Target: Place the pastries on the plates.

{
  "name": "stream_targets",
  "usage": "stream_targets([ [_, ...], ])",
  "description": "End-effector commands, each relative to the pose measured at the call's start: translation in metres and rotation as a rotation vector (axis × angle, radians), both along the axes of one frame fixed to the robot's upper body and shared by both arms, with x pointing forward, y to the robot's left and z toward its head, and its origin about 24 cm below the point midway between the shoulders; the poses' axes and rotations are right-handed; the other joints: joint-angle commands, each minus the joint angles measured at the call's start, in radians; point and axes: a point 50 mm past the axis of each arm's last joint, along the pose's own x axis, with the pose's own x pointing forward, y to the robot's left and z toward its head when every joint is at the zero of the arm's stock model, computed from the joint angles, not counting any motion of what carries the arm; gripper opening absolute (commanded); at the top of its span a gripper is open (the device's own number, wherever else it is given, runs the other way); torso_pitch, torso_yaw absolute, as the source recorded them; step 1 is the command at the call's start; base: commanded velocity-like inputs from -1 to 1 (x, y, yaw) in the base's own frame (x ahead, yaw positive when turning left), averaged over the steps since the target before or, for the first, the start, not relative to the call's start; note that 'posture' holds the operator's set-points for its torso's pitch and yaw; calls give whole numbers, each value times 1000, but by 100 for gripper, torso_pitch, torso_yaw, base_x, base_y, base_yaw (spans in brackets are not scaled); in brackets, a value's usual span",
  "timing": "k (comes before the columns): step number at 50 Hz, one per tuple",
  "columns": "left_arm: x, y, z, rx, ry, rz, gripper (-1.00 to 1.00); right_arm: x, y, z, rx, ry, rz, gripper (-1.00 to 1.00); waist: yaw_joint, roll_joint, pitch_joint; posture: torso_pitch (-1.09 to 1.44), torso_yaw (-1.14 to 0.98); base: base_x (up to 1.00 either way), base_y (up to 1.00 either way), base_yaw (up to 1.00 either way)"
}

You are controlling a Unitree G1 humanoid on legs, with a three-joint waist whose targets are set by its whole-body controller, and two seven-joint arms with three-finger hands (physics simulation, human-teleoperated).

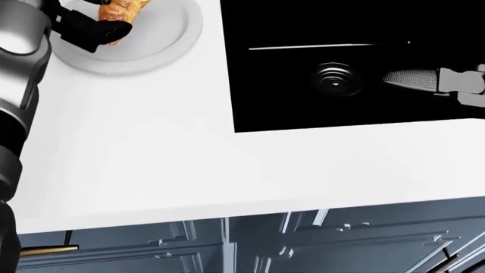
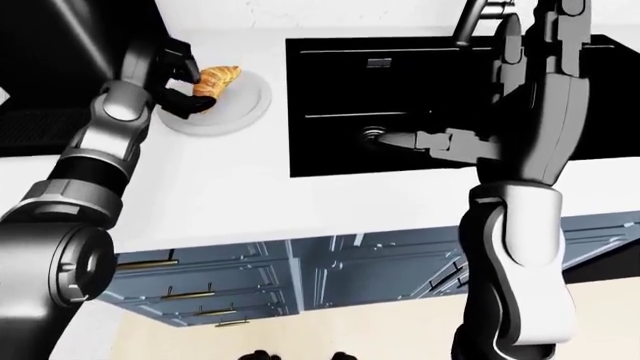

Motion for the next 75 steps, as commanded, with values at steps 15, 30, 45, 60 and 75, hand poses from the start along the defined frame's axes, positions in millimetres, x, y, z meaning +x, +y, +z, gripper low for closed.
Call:
stream_targets([
  [15,-4,-3,35,12,-117,-19,100,-7,-1,11,-13,-78,-9,100,0,-3,-33,33,0,0,0,0],
  [30,-12,4,69,-51,-205,-6,100,-5,0,9,-12,-74,-8,100,-2,-1,-30,33,0,0,0,0],
  [45,-76,-6,124,-222,-405,-161,100,-3,3,11,-16,-76,2,100,-7,5,-25,33,0,0,0,0],
  [60,-141,2,132,-273,-512,-156,100,-1,7,11,-15,-81,14,100,-9,12,-19,33,0,0,0,0],
  [75,-187,8,120,-250,-491,-126,100,-1,10,28,-31,-113,18,100,-9,17,-15,33,0,0,0,0],
])
